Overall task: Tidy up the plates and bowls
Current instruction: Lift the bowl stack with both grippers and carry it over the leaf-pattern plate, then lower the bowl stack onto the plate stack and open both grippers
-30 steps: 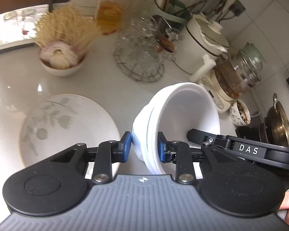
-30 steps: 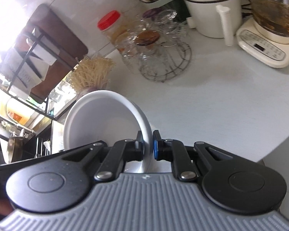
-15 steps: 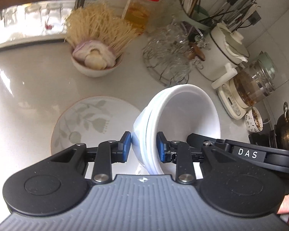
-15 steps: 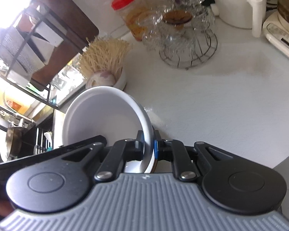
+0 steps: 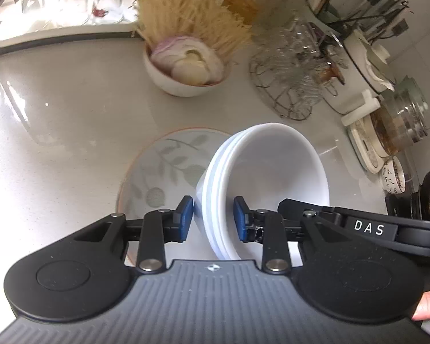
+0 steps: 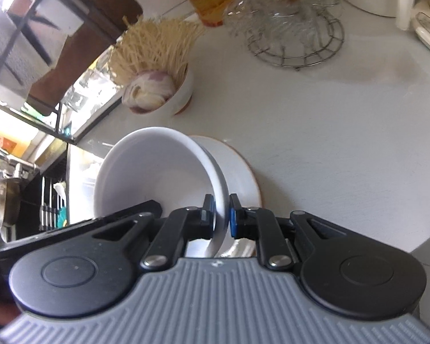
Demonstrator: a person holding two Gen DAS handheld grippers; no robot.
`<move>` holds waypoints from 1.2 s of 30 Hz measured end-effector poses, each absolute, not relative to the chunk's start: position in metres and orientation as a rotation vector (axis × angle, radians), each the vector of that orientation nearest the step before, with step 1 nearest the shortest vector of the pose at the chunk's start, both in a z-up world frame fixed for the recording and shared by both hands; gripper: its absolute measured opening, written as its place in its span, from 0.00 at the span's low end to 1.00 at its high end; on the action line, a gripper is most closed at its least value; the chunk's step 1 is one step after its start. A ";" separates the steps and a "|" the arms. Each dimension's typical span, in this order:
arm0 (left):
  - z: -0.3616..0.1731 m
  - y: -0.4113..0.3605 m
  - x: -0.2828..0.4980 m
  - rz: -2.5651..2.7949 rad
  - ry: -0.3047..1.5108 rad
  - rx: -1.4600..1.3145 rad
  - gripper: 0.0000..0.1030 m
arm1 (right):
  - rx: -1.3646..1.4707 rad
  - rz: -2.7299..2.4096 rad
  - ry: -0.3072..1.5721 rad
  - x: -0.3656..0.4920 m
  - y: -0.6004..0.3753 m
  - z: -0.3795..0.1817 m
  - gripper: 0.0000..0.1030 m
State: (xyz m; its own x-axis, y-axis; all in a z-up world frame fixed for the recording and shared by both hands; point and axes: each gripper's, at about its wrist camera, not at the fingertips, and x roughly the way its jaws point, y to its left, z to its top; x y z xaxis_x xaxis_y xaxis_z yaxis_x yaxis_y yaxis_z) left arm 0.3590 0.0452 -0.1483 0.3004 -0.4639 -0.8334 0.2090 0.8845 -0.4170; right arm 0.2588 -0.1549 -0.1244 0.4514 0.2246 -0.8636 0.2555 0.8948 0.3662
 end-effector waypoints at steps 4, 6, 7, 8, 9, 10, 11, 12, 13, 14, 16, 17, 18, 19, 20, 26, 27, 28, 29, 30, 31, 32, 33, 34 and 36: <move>-0.158 0.052 0.367 -0.448 1.199 -0.253 0.33 | 0.475 -0.025 1.132 0.268 -0.147 -0.131 0.14; -0.162 0.053 0.371 -0.447 1.207 -0.255 0.33 | 0.468 -0.032 1.142 0.271 -0.145 -0.135 0.14; -0.165 0.054 0.372 -0.448 1.213 -0.257 0.33 | 0.465 -0.036 1.147 0.271 -0.144 -0.137 0.14; -0.168 0.053 0.373 -0.446 1.219 -0.257 0.33 | 0.461 -0.039 1.153 0.272 -0.143 -0.139 0.14; -0.170 0.053 0.374 -0.447 1.225 -0.252 0.34 | 0.458 -0.044 1.160 0.272 -0.142 -0.141 0.14; -0.173 0.052 0.375 -0.448 1.230 -0.246 0.34 | 0.458 -0.050 1.166 0.273 -0.142 -0.143 0.14; -0.175 0.053 0.376 -0.448 1.233 -0.245 0.34 | 0.459 -0.054 1.170 0.273 -0.141 -0.145 0.14; -0.177 0.053 0.376 -0.447 1.239 -0.245 0.34 | 0.462 -0.058 1.175 0.274 -0.141 -0.147 0.14; -0.179 0.053 0.376 -0.444 1.246 -0.244 0.34 | 0.466 -0.060 1.181 0.274 -0.141 -0.149 0.14; -0.181 0.053 0.376 -0.440 1.250 -0.242 0.34 | 0.468 -0.059 1.188 0.274 -0.140 -0.151 0.14; -0.183 0.053 0.376 -0.442 1.253 -0.236 0.34 | 0.476 -0.069 1.198 0.274 -0.140 -0.155 0.14; -0.184 0.053 0.376 -0.443 1.257 -0.234 0.34 | 0.484 -0.071 1.200 0.274 -0.140 -0.156 0.14; -0.184 0.054 0.376 -0.445 1.257 -0.229 0.34 | 0.490 -0.069 1.198 0.275 -0.140 -0.156 0.14; -0.183 0.055 0.376 -0.448 1.259 -0.229 0.34 | 0.490 -0.069 1.194 0.275 -0.139 -0.155 0.14; -0.180 0.055 0.376 -0.449 1.258 -0.230 0.36 | 0.481 -0.074 1.191 0.274 -0.138 -0.154 0.17; -0.160 0.052 0.370 -0.467 1.195 -0.197 0.56 | 0.474 -0.077 1.172 0.273 -0.138 -0.148 0.18; -0.157 0.052 0.368 -0.463 1.188 -0.192 0.56 | 0.470 -0.079 1.170 0.272 -0.139 -0.146 0.18; -0.154 0.051 0.367 -0.456 1.181 -0.187 0.56 | 0.468 -0.082 1.166 0.270 -0.139 -0.145 0.18; -0.150 0.051 0.364 -0.453 1.170 -0.184 0.56 | 0.466 -0.081 1.156 0.268 -0.140 -0.142 0.18; -0.144 0.051 0.362 -0.455 1.153 -0.179 0.56 | 0.462 -0.079 1.144 0.267 -0.142 -0.139 0.18; -0.138 0.050 0.359 -0.454 1.132 -0.170 0.56 | 0.456 -0.079 1.132 0.265 -0.143 -0.136 0.18; -0.132 0.050 0.356 -0.450 1.113 -0.162 0.56 | 0.450 -0.077 1.121 0.264 -0.144 -0.132 0.18; -0.126 0.050 0.353 -0.446 1.094 -0.159 0.56 | 0.448 -0.072 1.108 0.263 -0.145 -0.129 0.18; -0.120 0.049 0.350 -0.440 1.077 -0.159 0.56 | 0.446 -0.065 1.091 0.261 -0.146 -0.124 0.18; -0.107 0.050 0.344 -0.426 1.043 -0.164 0.56 | 0.440 -0.044 1.054 0.256 -0.148 -0.113 0.18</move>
